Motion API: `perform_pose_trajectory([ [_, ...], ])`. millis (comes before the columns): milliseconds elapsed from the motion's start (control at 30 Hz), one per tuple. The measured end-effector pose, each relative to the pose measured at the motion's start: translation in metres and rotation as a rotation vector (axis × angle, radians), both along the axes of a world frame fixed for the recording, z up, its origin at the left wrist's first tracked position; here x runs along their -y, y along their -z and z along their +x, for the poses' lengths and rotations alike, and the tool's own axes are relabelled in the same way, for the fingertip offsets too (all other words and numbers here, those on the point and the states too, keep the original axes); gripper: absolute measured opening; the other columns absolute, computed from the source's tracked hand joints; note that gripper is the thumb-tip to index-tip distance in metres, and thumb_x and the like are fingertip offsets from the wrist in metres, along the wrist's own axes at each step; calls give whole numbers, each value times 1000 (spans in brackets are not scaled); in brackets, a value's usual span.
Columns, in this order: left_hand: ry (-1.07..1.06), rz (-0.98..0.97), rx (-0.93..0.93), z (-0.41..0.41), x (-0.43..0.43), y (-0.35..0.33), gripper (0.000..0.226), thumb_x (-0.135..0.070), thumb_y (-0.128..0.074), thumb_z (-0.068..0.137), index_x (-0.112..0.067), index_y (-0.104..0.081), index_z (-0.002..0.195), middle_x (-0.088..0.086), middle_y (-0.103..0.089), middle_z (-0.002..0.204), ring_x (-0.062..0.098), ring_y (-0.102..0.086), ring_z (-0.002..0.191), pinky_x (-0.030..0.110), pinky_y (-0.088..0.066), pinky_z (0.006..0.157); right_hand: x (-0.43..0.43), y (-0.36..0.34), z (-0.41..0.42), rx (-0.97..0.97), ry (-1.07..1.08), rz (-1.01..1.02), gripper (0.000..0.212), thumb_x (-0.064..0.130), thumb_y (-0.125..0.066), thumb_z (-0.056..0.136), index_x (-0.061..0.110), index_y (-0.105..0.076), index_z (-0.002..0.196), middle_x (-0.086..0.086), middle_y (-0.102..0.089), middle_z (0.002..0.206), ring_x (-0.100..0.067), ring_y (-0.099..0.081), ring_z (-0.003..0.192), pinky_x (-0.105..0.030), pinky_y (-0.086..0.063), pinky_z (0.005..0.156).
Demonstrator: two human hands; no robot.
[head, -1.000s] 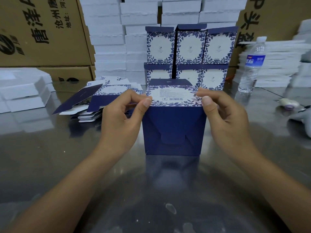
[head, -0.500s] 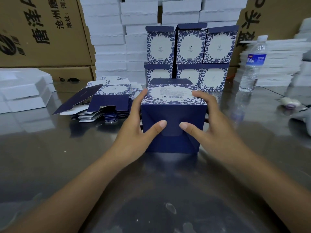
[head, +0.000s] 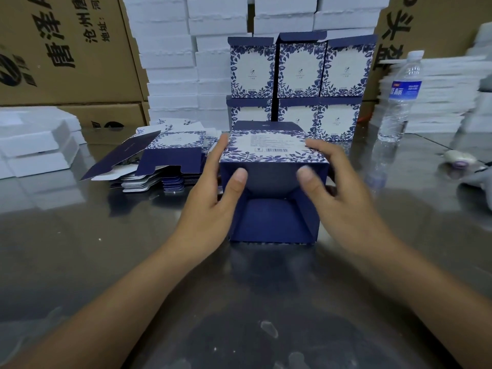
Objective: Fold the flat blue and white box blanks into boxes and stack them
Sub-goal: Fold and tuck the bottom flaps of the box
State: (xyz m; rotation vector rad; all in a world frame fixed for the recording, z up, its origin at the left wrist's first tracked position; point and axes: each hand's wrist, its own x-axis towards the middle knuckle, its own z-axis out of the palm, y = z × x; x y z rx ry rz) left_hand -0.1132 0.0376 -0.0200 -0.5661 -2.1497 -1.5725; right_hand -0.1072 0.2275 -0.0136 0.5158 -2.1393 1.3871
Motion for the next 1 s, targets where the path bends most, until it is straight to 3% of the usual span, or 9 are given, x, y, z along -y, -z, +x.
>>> perform_pose_trajectory([
  [133, -16, 127, 94, 2, 1, -4, 60, -62, -30, 83, -52, -23, 142, -56, -24, 121, -36, -19, 117, -7, -19, 95, 0, -9, -2, 150, -85, -349, 31, 42, -29, 100, 36, -59, 107, 28, -62, 108, 10, -58, 103, -30, -44, 96],
  [300, -127, 319, 217, -1, 3, -6, 40, -61, -32, 91, -52, -46, 128, -49, -41, 111, -10, -36, 129, 24, -27, 112, 1, -5, -6, 282, -67, -326, 13, 22, -51, 94, 30, -55, 103, 13, -63, 109, 14, -59, 88, -13, -49, 75],
  [333, -155, 338, 230, -1, 4, -6, 38, -59, -32, 93, -47, -53, 123, -47, -47, 107, -12, -43, 122, 26, -30, 110, 2, -2, -6, 350, -67, -296, 20, 32, -55, 90, 29, -53, 109, 8, -61, 117, 14, -58, 91, -12, -48, 76],
  [433, -201, 430, 274, -6, 6, -8, 33, -55, -34, 96, -40, -62, 88, -40, -62, 86, -17, -55, 95, 27, -38, 101, 1, 5, -8, 522, -43, -219, 98, 72, -59, 52, 28, -38, 138, 7, -47, 138, 1, -52, 113, -26, -44, 94],
  [567, -103, 589, 345, -13, 8, -7, 36, -46, -35, 100, -27, -66, 99, -15, -70, 107, 3, -63, 104, 33, -40, 105, 3, 6, -5, 548, -123, -292, 90, 80, -65, 36, 40, -47, 115, 17, -58, 124, 7, -60, 101, -14, -47, 79],
  [700, -9, 704, 387, -13, 7, -7, 35, -42, -36, 101, -25, -66, 101, -14, -72, 103, 2, -66, 99, 31, -48, 92, 0, 4, -9, 560, -89, -451, 132, 66, -76, 31, 24, -24, 146, 6, -56, 130, -8, -60, 109, -36, -49, 93],
  [767, 23, 786, 415, -13, 6, -10, 34, -41, -36, 101, -24, -65, 104, -12, -72, 105, 3, -67, 99, 31, -49, 90, 0, -1, -7, 534, -92, -573, 124, 50, -80, 37, 18, -26, 144, 4, -62, 122, -9, -63, 105, -39, -50, 94],
  [867, 64, 968, 514, -14, 8, -12, 34, -39, -37, 101, -19, -62, 112, -2, -70, 114, 13, -65, 108, 39, -45, 102, -2, -11, -5, 524, -217, -720, 68, 28, -72, 59, 10, -53, 122, 7, -73, 97, -5, -68, 88, -30, -55, 86],
  [1000, 115, 1102, 709, -15, 11, -12, 42, -39, -36, 101, -13, -57, 127, 10, -64, 123, 28, -58, 117, 48, -38, 107, -5, -11, -5, 594, -283, -681, 27, 35, -65, 65, 25, -65, 90, 8, -73, 95, -4, -66, 87, -37, -45, 94],
])
